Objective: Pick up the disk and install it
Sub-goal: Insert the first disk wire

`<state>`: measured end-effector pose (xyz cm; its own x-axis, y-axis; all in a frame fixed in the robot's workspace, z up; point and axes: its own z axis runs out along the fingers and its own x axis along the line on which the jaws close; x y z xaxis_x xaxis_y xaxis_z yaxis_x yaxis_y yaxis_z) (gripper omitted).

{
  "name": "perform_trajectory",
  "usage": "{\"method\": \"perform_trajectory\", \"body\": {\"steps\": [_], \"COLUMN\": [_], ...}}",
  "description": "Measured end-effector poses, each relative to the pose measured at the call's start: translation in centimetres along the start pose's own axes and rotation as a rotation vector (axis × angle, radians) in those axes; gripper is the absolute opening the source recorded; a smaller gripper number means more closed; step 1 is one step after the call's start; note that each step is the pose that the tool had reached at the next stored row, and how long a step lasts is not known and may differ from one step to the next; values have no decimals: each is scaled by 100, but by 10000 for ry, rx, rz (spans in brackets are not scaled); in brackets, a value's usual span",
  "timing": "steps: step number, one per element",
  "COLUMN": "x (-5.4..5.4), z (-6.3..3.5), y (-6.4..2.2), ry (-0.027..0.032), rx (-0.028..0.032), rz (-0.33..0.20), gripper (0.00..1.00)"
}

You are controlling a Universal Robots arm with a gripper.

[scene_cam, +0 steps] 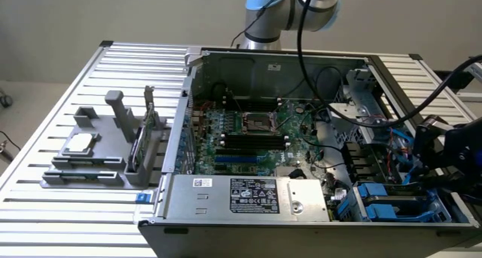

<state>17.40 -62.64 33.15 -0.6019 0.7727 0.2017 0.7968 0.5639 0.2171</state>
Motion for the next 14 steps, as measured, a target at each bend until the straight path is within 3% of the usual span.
{"method": "perform_trajectory", "body": {"steps": [4, 6, 14], "x": [-4, -2, 10], "z": [6, 5, -12], "y": [15, 16, 9], "ry": [36, 65, 286], "rx": [27, 60, 318], "rz": [14, 28, 130], "gripper": [28, 18, 18]}}
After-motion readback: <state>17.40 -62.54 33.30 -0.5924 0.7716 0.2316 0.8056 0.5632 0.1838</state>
